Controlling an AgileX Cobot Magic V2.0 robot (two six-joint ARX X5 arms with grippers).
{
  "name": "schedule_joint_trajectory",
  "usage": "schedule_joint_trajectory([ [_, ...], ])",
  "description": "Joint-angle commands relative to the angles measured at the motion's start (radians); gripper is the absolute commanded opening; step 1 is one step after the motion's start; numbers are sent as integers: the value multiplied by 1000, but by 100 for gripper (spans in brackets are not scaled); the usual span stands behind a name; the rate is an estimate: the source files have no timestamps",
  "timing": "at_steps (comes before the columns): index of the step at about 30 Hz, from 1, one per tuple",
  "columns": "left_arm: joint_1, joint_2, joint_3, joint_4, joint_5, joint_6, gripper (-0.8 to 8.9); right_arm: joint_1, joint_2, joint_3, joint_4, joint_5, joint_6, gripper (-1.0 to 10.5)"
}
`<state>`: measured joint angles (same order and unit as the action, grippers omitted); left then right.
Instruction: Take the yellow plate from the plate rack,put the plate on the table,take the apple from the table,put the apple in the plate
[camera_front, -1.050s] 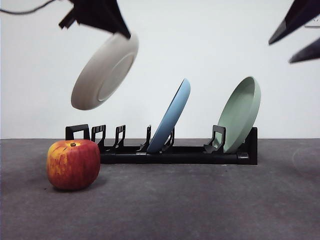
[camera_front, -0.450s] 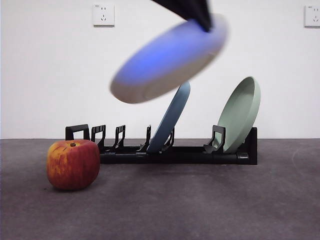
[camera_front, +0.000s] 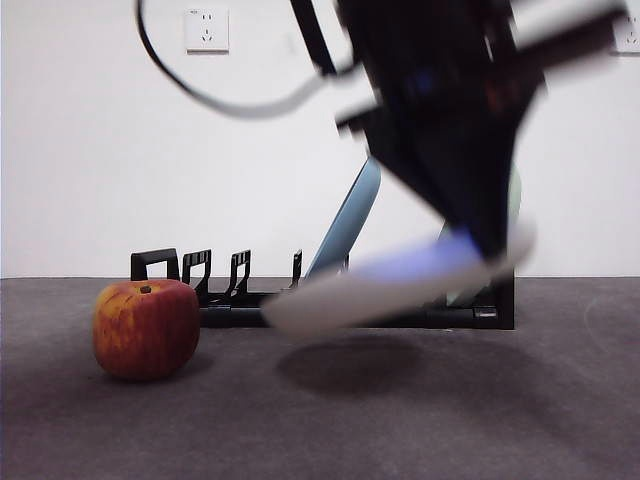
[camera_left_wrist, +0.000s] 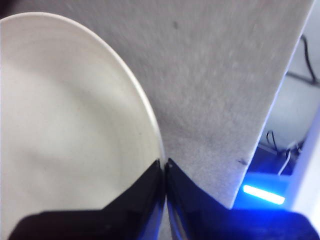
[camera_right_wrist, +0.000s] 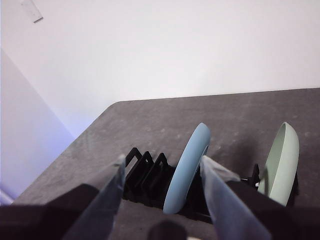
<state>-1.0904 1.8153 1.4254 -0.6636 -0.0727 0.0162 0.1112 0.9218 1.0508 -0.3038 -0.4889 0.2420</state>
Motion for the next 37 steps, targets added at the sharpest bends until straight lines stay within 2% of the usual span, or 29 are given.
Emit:
schedule_joint_trajectory([
  [1,-5,71,-4,18,-5,11,-9,-1,6,2,2,2,-12,257],
  [6,-14,158,-4,28,-5,12,-9,-1,11,2,2,12,-18,257],
  [12,-16,176,-4,27,-4,11,11,-1,21,2,-15,26,-33,257],
  [16,-11,175,-4,26,-5,11,202,-1,29,2,-19,25,-34,257],
  [20,-6,165,-4,32,-5,4,223,-1,39,3,-17,24,-34,257],
  [26,-4,55,-4,42,-15,-24,221,0,42,4,-11,24,-34,257],
  [31,29,-98,-4,31,-121,-24,220,2,47,12,-10,22,-34,258],
  [37,126,-301,-4,-10,-203,-43,220,34,76,44,-16,13,-34,260],
])
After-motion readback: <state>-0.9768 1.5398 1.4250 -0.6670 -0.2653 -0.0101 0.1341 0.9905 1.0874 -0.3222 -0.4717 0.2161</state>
